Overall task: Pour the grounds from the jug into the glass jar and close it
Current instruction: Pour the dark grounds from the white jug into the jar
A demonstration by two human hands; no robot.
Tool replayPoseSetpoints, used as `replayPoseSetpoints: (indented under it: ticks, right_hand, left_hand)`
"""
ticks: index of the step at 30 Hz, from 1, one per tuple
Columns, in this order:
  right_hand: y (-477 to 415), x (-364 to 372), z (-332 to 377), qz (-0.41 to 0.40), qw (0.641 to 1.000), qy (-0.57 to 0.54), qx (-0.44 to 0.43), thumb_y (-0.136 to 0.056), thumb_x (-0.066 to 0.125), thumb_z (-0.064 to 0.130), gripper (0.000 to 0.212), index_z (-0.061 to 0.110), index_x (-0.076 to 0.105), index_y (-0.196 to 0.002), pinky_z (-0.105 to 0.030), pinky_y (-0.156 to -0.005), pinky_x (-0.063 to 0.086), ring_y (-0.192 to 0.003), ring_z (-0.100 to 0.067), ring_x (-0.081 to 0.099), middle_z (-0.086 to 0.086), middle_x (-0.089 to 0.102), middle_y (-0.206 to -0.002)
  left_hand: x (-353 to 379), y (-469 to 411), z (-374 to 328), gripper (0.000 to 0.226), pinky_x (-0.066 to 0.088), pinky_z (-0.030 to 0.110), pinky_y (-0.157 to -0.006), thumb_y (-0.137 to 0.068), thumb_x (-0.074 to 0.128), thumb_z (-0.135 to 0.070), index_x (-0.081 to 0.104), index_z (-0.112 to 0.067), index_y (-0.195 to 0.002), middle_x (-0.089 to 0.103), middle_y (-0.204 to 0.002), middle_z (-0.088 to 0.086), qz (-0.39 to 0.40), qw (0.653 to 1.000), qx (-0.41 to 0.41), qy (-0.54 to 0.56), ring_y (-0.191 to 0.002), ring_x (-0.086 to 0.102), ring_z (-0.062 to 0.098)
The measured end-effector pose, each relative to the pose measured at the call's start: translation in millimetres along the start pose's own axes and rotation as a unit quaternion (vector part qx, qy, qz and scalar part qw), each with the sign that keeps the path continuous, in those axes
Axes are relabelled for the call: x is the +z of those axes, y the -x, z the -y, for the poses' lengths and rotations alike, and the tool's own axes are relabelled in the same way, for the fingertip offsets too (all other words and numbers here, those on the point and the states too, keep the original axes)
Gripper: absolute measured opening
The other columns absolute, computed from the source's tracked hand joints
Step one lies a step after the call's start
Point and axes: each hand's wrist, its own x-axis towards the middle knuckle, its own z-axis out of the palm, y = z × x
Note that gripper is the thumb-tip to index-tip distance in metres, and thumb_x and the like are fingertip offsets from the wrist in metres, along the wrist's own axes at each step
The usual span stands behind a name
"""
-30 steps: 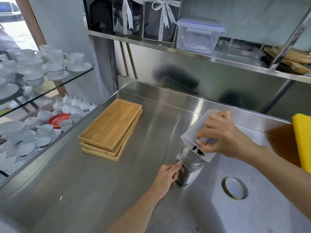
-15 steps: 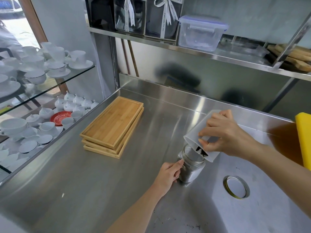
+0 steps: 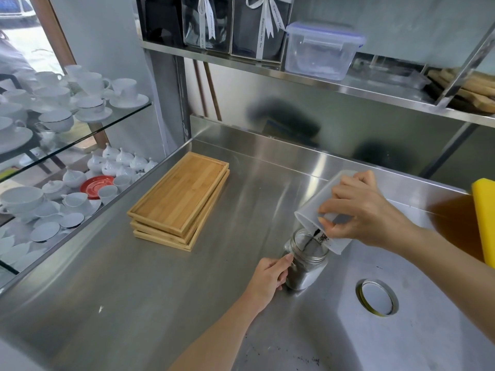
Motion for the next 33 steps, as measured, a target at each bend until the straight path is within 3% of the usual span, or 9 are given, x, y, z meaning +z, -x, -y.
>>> replayPoseSetpoints:
  ticks: [5,12,17,22,33]
  right_hand:
    - [0.7,3.6,6.0,0.019,1.0,0.009,-0.015,-0.077,0.053,0.027,0.027,0.012,0.064,-0.058,-0.035,-0.065,0.026,-0.064,-0.017,0.028,-0.005,0.044,-0.05]
    - [-2.5,4.4,5.2,0.005,1.0,0.003,-0.016,-0.078,0.053,0.025,0.028,0.012,0.063,-0.055,-0.036,-0.063,0.026,-0.063,-0.017,0.027,-0.004,0.04,-0.049]
    - [-1.4,2.2,4.5,0.001,1.0,0.001,-0.01,-0.078,0.053,0.026,0.028,0.011,0.063,-0.057,-0.035,-0.065,0.025,-0.063,-0.017,0.028,-0.005,0.041,-0.049]
    - [-2.7,3.6,4.2,-0.003,1.0,0.007,-0.012,-0.077,0.054,0.025,0.028,0.011,0.063,-0.055,-0.034,-0.065,0.024,-0.062,-0.018,0.027,-0.005,0.039,-0.047]
    - [-5.3,5.4,6.3,0.017,0.999,0.018,-0.037,-0.08,0.052,0.025,0.029,0.012,0.062,-0.056,-0.032,-0.066,0.02,-0.063,-0.017,0.025,-0.004,0.038,-0.05]
  left_hand:
    - [0.2,-0.4,0.7,0.057,0.024,0.025,-0.05,-0.097,0.05,-0.024,0.029,-0.016,-0.045,0.026,-0.036,-0.01,-0.007,1.0,-0.012,0.003,-0.043,0.023,0.012]
    - [0.7,0.3,0.2,0.053,0.024,0.026,-0.05,-0.088,0.053,-0.035,0.029,-0.016,-0.044,0.026,-0.037,-0.009,-0.002,1.0,-0.001,0.007,-0.043,0.024,0.012]
    - [0.2,-0.8,1.5,0.057,0.022,0.027,-0.051,-0.096,0.052,-0.027,0.03,-0.015,-0.045,0.026,-0.036,-0.009,-0.002,1.0,-0.007,0.012,-0.042,0.023,0.012]
    - [0.9,-1.2,1.5,0.053,0.024,0.027,-0.05,-0.085,0.053,-0.038,0.03,-0.016,-0.043,0.027,-0.036,-0.009,-0.003,1.0,0.003,0.008,-0.043,0.024,0.013]
    - [-0.4,-0.9,3.6,0.055,0.026,0.028,-0.052,-0.086,0.053,-0.039,0.03,-0.016,-0.042,0.027,-0.036,-0.01,0.0,1.0,0.005,0.002,-0.041,0.027,0.011]
